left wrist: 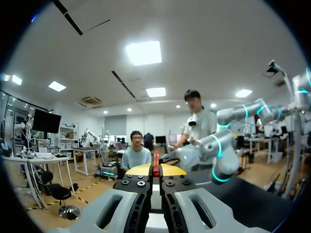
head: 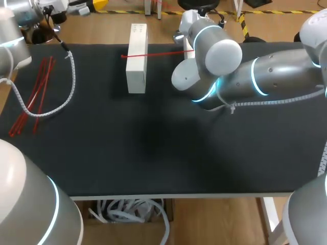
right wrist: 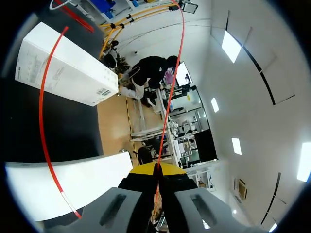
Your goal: Grab the tape and strap the tape.
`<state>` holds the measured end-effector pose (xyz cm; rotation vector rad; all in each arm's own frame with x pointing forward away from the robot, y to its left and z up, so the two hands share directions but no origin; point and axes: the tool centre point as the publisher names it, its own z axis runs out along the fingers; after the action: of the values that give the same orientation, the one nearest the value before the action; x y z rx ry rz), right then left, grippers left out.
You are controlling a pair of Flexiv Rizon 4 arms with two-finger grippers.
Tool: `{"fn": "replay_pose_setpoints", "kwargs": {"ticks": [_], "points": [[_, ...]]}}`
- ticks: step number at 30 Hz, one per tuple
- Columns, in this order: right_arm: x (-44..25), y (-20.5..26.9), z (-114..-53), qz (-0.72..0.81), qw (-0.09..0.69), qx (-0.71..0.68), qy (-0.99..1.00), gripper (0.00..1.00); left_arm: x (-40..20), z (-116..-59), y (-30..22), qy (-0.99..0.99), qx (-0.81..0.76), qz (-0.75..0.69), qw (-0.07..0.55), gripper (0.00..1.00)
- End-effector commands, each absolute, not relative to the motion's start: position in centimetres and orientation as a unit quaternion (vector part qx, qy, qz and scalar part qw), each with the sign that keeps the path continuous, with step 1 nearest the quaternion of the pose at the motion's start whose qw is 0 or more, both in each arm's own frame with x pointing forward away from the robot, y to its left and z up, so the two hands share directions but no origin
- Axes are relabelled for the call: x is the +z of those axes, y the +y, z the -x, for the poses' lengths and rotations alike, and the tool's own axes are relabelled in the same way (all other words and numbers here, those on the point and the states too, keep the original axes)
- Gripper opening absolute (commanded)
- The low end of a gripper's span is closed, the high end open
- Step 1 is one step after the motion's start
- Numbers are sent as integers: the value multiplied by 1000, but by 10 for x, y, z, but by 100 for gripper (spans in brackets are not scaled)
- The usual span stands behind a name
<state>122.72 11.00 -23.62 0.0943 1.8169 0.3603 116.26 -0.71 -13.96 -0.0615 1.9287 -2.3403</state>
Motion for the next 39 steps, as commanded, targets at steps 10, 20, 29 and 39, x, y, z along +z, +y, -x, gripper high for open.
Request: {"fn": "replay_pose_setpoints", "kwargs": {"ticks": [10,20,29,39], "points": [[-213,98,-1230,-13,645,77,760,0,-138,-1159,-9,636,-769,23,58,0],[-216,99,-1224,-16,634,89,768,0,-138,-1159,-9,636,-769,23,58,0],[-216,105,-1222,-11,631,100,769,0,-138,-1159,-9,636,-769,23,58,0],[-217,106,-1218,-7,629,107,770,0,-135,-1157,-12,688,-722,37,70,0]]}}
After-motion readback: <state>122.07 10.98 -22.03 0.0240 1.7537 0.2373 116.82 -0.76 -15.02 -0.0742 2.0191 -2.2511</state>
